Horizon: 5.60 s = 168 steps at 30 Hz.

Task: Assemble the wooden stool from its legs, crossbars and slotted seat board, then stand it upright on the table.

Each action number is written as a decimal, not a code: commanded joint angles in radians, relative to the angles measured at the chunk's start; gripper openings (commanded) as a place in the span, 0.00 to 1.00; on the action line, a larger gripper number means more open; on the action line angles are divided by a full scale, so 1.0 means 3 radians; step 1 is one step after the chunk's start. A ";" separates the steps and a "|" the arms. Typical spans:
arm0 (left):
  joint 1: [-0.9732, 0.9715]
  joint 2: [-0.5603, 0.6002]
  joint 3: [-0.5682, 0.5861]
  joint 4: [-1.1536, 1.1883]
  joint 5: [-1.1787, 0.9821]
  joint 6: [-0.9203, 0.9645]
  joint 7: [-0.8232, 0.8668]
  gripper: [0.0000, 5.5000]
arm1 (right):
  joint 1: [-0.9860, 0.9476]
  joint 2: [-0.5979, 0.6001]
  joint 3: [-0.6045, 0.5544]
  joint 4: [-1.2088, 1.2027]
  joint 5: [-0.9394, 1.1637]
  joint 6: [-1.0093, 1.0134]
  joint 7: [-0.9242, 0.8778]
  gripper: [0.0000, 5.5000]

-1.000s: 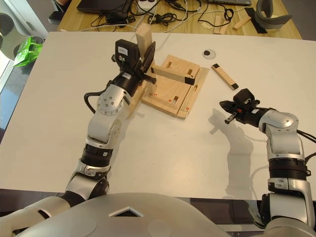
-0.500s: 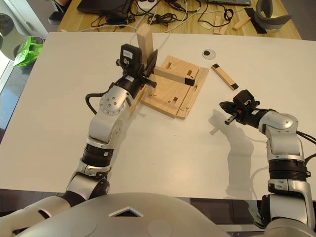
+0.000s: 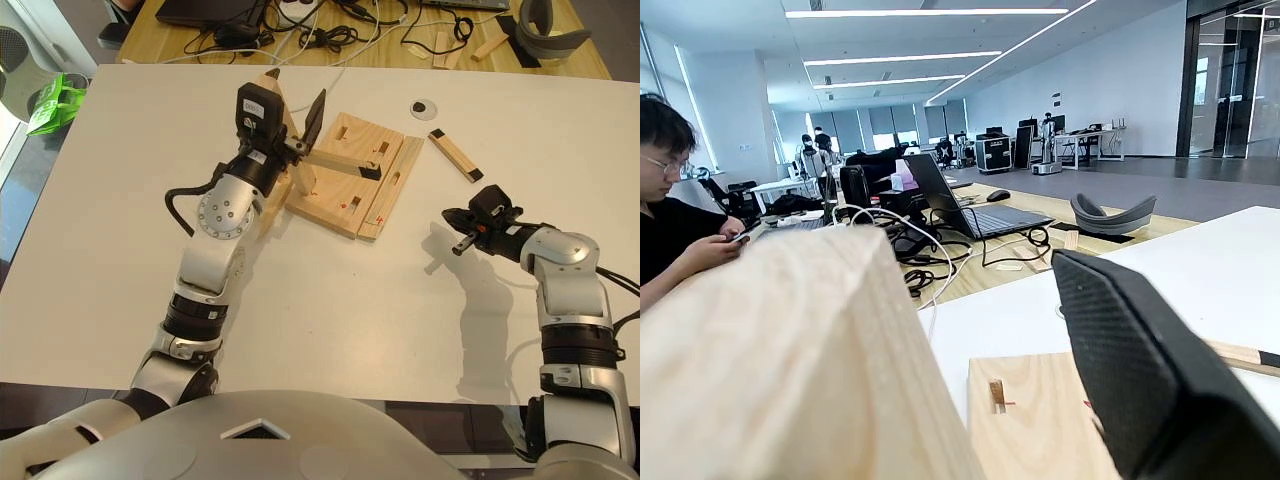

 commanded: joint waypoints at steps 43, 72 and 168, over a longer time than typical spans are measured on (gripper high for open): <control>-0.0300 0.1911 -0.0328 -0.0916 -0.0681 0.3110 -0.2403 0.63 | 0.0376 0.0082 -0.0036 -0.0308 -0.0032 -0.0049 -0.0316 0.00; -0.0293 0.1632 -0.0499 0.0089 -0.0605 0.2767 -0.1908 0.63 | 0.0303 0.0153 0.0051 -0.0235 -0.0293 -0.0504 -0.0542 0.00; -0.0712 0.0870 0.0722 0.0683 -0.0549 0.2668 -0.0733 0.19 | 0.0219 0.0230 0.0018 -0.0147 -0.0292 -0.0548 -0.0706 0.00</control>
